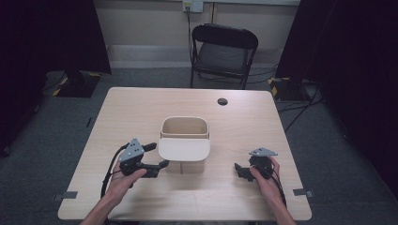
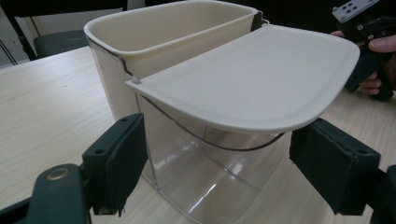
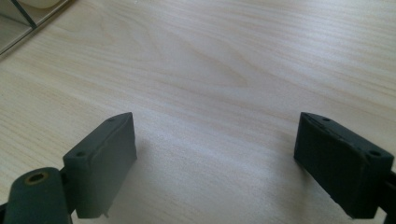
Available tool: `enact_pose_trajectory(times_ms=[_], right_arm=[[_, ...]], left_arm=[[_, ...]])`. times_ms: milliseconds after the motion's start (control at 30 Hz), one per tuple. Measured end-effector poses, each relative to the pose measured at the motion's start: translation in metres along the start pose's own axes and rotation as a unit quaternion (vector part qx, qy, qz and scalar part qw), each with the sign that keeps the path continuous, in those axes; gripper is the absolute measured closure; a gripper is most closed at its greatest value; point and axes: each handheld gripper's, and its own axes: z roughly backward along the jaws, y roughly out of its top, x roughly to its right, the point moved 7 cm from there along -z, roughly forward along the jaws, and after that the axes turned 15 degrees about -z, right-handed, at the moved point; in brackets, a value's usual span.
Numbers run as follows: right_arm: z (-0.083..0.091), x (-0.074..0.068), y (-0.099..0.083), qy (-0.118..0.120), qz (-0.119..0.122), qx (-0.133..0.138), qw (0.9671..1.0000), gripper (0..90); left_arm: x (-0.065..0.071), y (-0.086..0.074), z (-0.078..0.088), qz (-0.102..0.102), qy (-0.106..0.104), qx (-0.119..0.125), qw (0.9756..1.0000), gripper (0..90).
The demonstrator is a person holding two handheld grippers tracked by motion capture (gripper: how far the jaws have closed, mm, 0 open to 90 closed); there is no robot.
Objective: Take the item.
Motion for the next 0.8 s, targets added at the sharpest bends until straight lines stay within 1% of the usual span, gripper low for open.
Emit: enact_pose_trajectory(times_ms=[133,233,300,433,500,533,567,600,667,700,800], right_arm=[[0.0000,0.0000,-0.0001,0.000,-0.001,0.000,1.0000,12.3],[0.0000,0.0000,0.0000,0.000,0.000,0.000,1.0000,12.3],[0.0000,0.0000,0.0000,0.000,0.000,0.000,1.0000,12.3],[0.0000,0.0000,-0.0001,0.000,-0.001,0.000,1.0000,12.3],[0.0000,0.0000,0.0000,0.000,0.000,0.000,1.0000,12.3],[0.0000,0.0000,0.0000,0.000,0.000,0.000,1.0000,12.3],[-0.0001,-0.0001,0.0001,0.000,-0.001,0.000,1.0000,12.3],[-0.0001,-0.0001,0.0001,0.000,-0.001,0.000,1.0000,12.3],[-0.0001,-0.0001,0.0000,0.000,-0.001,0.000,1.0000,12.3],[0.0000,0.0000,0.0000,0.000,0.000,0.000,1.0000,12.3],[-0.0001,-0.0001,0.0001,0.000,-0.001,0.000,1.0000,12.3]], left_arm=[[0.0000,0.0008,-0.0001,-0.003,-0.001,-0.001,1.0000,18.7],[0.0007,0.0009,-0.0005,-0.001,-0.001,-0.001,1.0000,18.7],[0.0003,0.0011,0.0000,-0.003,0.001,-0.004,1.0000,18.8],[0.0000,0.0025,0.0004,-0.004,0.001,-0.003,1.0000,18.8],[-0.0006,0.0036,-0.0001,-0.008,0.001,0.000,1.0000,18.8],[-0.0006,0.0036,-0.0001,-0.008,0.001,0.000,1.0000,18.8],[0.0001,0.0042,-0.0002,-0.003,0.001,0.002,1.0000,18.8],[0.0004,0.0046,0.0002,-0.003,0.002,0.000,1.0000,18.8],[0.0002,0.0053,0.0004,-0.009,0.001,-0.003,1.0000,18.8],[0.0005,0.0068,-0.0007,-0.007,0.003,0.003,1.0000,18.6],[0.0005,0.0068,-0.0007,-0.005,0.002,0.001,1.0000,17.7]])
